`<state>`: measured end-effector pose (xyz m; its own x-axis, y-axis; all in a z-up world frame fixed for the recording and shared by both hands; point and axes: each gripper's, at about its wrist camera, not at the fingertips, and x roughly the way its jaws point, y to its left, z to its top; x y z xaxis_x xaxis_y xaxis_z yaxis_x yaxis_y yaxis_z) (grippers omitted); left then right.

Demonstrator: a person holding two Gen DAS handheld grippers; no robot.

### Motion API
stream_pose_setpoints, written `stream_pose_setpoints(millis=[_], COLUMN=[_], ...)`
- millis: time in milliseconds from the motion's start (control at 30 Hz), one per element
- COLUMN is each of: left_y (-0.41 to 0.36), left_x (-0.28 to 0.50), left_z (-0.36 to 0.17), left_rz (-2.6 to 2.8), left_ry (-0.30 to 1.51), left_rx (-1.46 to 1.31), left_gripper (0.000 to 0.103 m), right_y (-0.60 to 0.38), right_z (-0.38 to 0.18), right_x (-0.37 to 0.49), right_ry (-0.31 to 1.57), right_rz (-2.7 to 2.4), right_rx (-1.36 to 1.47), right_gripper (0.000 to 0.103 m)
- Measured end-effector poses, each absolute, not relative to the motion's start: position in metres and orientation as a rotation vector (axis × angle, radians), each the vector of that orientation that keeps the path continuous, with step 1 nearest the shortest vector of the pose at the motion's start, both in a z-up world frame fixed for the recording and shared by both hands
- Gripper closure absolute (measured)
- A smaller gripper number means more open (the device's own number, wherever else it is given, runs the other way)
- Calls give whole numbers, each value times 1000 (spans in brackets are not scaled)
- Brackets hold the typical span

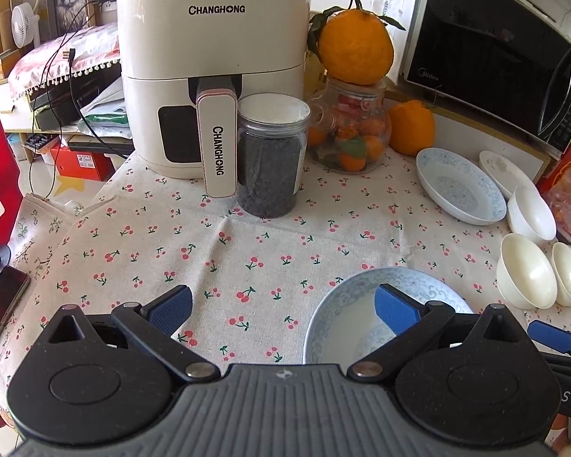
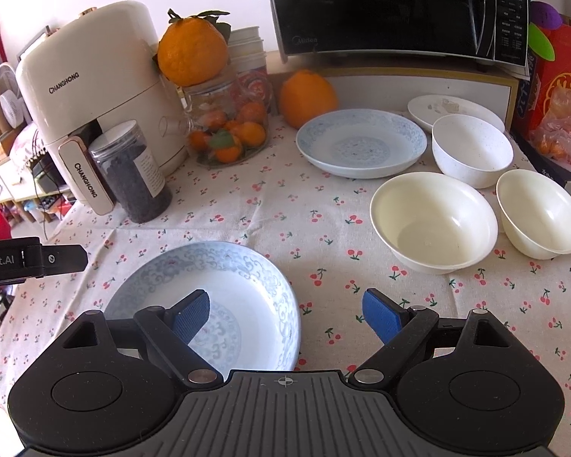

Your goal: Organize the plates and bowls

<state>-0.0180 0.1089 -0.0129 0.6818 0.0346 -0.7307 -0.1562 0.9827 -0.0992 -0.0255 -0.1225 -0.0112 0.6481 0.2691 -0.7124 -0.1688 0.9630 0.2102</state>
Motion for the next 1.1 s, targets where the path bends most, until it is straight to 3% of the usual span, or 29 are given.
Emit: stream_pose_setpoints(millis=[1100], left_y=[93], left_x=[-13], left_z=[-14], left_rz=[51], left_ry=[836], left_rx=[-176], left_gripper=[3], right_y=[-131], right_z=[1], right_x=[-24], right_ry=[788], right_rz=[270], right_rx=[164], right_gripper=[14])
